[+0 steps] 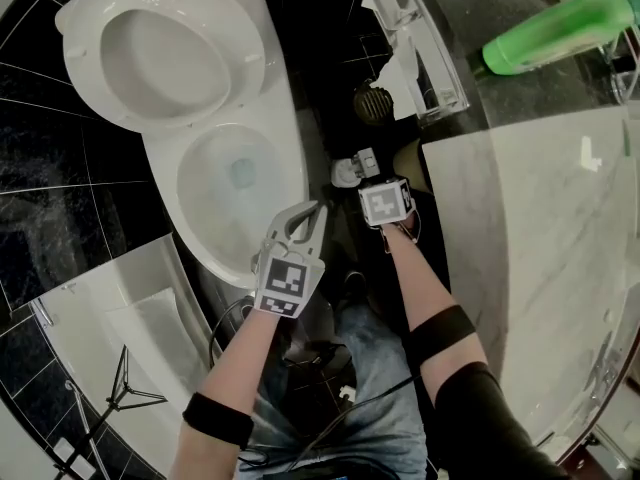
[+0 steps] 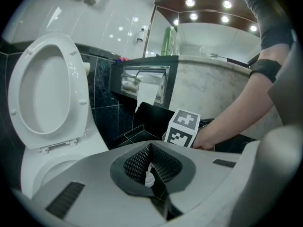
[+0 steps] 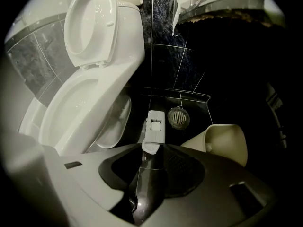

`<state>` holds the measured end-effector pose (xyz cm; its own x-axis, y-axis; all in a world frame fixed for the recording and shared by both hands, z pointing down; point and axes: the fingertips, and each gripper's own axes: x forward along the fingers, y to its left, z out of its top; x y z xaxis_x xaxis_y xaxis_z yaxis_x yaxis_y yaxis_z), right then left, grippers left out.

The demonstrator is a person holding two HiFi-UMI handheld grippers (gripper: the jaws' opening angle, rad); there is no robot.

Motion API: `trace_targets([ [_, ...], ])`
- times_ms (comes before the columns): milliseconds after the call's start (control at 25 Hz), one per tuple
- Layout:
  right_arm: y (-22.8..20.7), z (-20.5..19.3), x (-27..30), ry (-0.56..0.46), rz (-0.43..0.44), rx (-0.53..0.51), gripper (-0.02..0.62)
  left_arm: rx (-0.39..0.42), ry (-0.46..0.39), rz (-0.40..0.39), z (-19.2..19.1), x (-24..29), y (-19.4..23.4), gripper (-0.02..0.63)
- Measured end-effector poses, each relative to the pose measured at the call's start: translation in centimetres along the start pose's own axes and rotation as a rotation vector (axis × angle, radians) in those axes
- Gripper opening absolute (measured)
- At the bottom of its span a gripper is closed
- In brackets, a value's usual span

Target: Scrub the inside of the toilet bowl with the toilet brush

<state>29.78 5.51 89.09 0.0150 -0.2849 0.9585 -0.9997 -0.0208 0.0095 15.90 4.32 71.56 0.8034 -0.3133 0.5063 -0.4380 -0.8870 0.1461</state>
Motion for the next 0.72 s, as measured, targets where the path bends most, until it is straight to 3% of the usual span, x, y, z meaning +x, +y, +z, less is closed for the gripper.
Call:
trace_targets([
  [160, 0.1, 0.0, -3.1, -0.026, -0.035, 0.014, 0.006, 0.008, 0.001, -0.004, 0.7, -1.8, -0.6, -0.006],
  [400, 3.1, 0.3, -10.0, -0.062, 0.016, 0.052, 0.005, 0.009, 0.003, 0.009, 4.0, -7.5, -1.8, -0.006],
  [720, 7.8, 3.0, -23.7, -0.165, 0.085, 0.055, 0.005, -0.009, 0.002, 0.084, 10.4, -19.3, -1.8, -0.006],
])
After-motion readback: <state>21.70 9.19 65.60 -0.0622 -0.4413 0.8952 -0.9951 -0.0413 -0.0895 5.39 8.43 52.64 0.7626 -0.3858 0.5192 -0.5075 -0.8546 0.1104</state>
